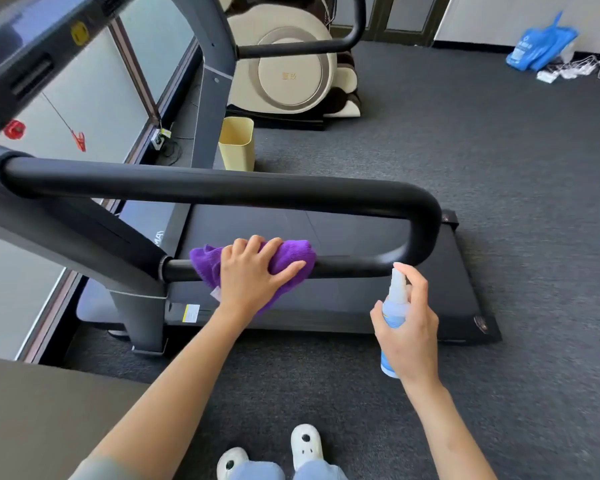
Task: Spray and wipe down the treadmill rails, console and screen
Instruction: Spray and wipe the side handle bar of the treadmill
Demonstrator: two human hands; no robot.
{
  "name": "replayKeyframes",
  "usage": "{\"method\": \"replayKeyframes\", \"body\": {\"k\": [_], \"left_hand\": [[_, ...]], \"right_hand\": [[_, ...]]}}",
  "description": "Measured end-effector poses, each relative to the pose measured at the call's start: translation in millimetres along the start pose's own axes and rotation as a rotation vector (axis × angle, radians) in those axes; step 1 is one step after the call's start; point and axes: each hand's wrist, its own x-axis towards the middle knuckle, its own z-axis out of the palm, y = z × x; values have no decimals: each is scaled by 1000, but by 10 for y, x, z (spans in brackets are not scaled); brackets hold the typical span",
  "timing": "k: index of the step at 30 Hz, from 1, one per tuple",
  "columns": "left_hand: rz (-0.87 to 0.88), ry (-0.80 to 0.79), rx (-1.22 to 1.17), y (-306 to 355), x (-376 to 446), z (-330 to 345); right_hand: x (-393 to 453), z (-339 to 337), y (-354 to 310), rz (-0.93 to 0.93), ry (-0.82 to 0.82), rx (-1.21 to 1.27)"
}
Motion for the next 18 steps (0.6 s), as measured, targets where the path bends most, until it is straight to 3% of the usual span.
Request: {"method": "replayKeyframes", "body": {"k": [5, 12, 15, 18], "left_hand": [[38, -49, 61, 365, 90, 52], [234, -84, -15, 1559, 254, 168], [309, -27, -62, 1550, 283, 178], [366, -136, -5, 1272, 301, 165]], "right_hand": [[-5, -112, 133, 30, 60, 14], [-78, -360, 302, 78, 87, 9], [-36, -435, 290, 60, 98, 5], [26, -439, 281, 40, 104, -4]]}}
